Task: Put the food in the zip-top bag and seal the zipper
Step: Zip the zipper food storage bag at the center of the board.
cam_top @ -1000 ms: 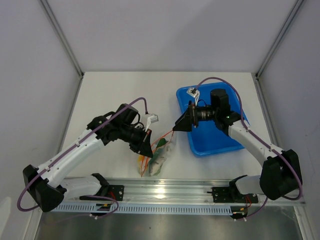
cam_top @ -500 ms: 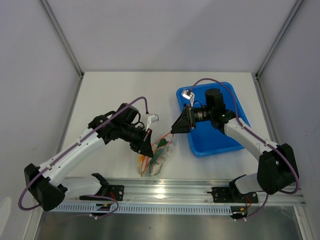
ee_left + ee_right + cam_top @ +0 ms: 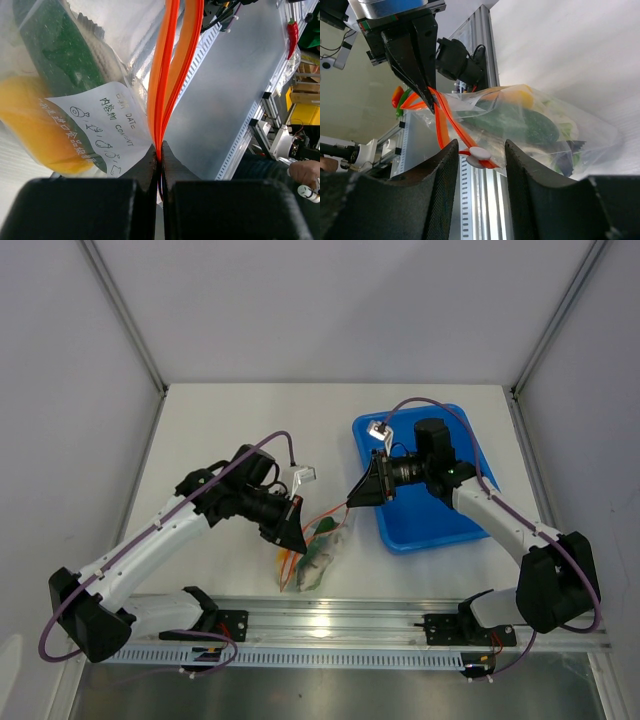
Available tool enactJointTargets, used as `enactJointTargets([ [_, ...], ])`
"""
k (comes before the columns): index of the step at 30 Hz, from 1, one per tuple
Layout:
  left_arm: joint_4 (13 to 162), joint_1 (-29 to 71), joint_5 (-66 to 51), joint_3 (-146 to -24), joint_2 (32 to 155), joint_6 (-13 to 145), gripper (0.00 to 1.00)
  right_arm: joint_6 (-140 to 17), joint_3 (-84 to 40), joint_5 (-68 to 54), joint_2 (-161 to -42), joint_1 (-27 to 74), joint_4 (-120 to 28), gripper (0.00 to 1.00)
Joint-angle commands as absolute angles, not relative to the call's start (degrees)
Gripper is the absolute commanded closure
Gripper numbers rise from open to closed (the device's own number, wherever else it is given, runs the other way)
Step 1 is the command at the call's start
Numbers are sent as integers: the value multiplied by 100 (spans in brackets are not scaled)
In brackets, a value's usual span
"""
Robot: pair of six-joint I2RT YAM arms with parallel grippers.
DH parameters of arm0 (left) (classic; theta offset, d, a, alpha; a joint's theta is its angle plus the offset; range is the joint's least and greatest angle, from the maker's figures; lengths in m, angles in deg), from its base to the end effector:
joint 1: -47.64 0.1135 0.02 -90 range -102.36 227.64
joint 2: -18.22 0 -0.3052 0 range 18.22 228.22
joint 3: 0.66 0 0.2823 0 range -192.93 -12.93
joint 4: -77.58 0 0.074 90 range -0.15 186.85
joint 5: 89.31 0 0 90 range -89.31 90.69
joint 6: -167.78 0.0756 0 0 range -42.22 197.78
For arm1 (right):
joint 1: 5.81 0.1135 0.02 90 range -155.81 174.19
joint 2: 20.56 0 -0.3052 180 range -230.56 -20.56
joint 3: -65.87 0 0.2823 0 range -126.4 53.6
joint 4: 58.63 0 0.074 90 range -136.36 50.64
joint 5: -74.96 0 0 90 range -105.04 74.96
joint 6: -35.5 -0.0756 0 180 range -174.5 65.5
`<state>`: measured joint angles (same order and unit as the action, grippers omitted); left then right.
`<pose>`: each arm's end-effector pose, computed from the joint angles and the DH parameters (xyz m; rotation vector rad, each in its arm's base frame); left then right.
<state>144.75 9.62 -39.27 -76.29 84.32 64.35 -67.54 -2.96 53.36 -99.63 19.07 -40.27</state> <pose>0.1634 -0.1894 0.3278 0.8464 2.5567 -1.2145 0.2692 0.2023 0.3142 -0.9808 1.8527 1.6245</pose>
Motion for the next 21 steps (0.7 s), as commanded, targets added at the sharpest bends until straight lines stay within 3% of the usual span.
enactJointTargets([
  [1,14180,1020,-4290,-7753,8414,6557,100,-6759,-301,5615,-9904,1924,-4275,56],
  [10,14206,1064,-4290,-7736,8466,6565,99,-6628,-204,5484,-9852,2047,-4099,57],
  [12,14215,1064,-4308,-7727,8458,6565,100,-6662,-213,5440,-9904,2082,-4099,64],
  [16,14267,1064,-4159,-7780,8475,6583,99,-6768,-344,5396,-10028,2187,-4038,93],
  [19,14276,1064,-3974,-7902,8493,6601,98,-6838,-380,5361,-10037,2222,-4020,93],
  [21,14337,1064,-3781,-7990,8501,6618,89,-6969,-415,5317,-10054,2266,-4029,97],
])
